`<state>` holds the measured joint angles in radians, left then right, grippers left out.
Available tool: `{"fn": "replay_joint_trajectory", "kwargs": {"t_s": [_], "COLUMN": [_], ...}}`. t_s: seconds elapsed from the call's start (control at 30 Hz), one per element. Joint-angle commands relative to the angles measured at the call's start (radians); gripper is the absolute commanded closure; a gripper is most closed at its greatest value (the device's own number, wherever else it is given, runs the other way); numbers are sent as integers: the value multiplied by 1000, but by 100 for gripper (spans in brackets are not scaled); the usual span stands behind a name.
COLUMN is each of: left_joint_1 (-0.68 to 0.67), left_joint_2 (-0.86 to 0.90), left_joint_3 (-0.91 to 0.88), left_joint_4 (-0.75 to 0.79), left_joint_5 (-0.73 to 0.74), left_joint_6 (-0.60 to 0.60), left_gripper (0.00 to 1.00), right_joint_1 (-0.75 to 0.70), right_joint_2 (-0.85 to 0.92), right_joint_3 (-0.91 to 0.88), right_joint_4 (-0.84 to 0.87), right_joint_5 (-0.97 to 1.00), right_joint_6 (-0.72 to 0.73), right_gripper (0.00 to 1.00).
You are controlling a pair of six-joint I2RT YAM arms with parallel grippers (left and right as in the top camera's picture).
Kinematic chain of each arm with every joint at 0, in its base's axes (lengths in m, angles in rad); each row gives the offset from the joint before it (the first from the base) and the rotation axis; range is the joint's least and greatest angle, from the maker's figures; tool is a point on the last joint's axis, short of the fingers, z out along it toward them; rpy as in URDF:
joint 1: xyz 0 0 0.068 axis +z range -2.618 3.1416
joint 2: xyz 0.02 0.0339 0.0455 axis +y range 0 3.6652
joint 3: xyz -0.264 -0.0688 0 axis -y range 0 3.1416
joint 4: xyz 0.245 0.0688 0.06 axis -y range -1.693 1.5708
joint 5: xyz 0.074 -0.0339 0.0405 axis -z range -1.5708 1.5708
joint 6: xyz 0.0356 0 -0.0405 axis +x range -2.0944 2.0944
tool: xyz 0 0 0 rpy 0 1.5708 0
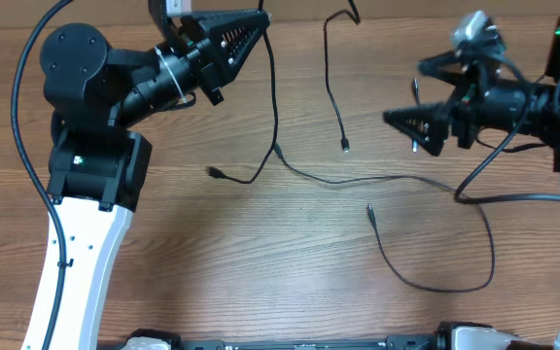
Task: Untangle cables
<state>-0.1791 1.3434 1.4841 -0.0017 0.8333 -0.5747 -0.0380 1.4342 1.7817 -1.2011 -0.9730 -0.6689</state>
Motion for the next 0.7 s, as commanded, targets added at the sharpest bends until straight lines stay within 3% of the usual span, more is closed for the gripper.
{"fn": "replay_joint_trajectory", "kwargs": {"t_s": [0.0, 0.13, 0.23, 0.67], "left_joint_1": [-41, -82, -90, -123], "left_joint_2": [-1, -1, -1, -1], "left_joint_3": [11, 11, 11, 11], "left_joint_4": [1, 0, -14, -25], "left_joint_5": [-21, -21, -21, 4], "left_joint_6": [-25, -24, -24, -23], "left_gripper": [96, 96, 96, 96], "right_joint_1": [60, 102, 102, 103], "right_joint_2": [-27, -27, -27, -24], "right_joint_3": [3, 3, 3, 3], "right_joint_4": [43, 141, 225, 247], "right_joint_5": [-59, -20, 69, 29], "right_joint_6": [-103, -89, 19, 27], "right_gripper": [0, 0, 0, 0]}}
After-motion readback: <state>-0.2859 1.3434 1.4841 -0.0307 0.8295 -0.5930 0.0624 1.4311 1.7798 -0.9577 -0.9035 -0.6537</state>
